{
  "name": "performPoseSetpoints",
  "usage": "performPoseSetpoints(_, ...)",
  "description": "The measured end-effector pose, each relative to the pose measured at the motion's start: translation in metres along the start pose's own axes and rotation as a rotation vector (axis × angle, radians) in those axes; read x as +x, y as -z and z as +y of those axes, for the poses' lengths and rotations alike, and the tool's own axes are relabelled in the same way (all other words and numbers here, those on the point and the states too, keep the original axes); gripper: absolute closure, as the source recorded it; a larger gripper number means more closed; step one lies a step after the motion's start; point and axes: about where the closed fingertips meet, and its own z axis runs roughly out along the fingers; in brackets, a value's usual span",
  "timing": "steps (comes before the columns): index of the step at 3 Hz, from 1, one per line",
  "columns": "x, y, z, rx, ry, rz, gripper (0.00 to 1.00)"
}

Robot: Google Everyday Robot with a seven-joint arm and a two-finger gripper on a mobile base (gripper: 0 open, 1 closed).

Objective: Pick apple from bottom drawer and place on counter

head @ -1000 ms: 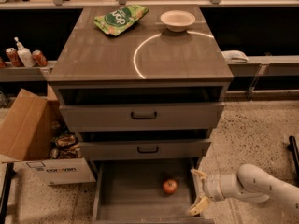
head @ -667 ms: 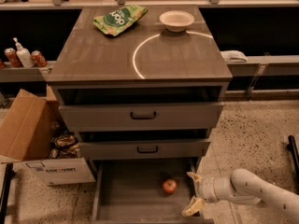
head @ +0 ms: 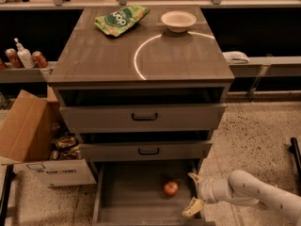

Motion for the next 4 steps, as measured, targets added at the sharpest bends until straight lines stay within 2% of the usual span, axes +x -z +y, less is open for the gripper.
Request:
performPoseSetpoints(2, 0.029, -0.027, -0.043, 0.058, 0.034, 0.066, 0.0)
performPoseSetpoints(4, 0.04, -0.065, -0.065, 0.079, 0.089, 0.134, 0.0)
